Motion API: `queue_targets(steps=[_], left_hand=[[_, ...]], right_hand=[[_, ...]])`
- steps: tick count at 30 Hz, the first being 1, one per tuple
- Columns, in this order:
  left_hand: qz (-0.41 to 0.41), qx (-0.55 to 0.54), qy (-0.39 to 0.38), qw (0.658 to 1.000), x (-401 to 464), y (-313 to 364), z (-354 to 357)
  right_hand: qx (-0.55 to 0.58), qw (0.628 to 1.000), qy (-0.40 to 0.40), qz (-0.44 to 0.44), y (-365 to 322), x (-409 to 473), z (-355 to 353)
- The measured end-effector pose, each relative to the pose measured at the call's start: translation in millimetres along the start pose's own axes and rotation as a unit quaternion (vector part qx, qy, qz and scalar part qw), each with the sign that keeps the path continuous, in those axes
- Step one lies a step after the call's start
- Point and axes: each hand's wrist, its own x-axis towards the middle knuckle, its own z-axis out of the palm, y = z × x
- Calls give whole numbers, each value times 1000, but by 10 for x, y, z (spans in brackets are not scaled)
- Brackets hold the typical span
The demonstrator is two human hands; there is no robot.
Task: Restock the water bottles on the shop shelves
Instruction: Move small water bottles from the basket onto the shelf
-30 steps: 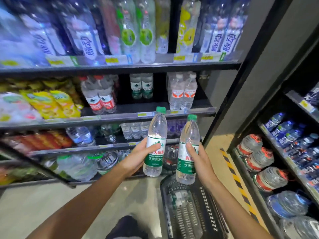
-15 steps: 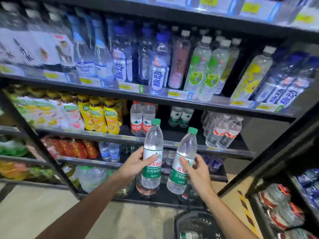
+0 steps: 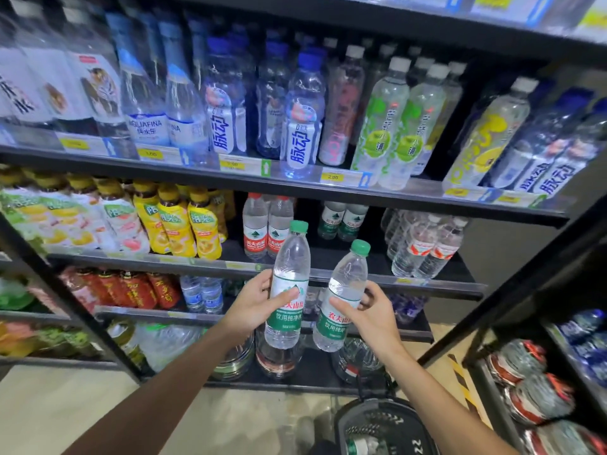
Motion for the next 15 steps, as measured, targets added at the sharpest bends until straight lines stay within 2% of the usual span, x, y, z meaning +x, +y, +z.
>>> queue_targets(steps=[10, 15], left_hand=[[18, 132, -22, 991, 478, 33, 246], [28, 150, -21, 988, 768, 28, 385]], right_hand=[[19, 1000, 17, -17, 193, 372, -358], [-4, 999, 16, -30, 223, 524, -536]])
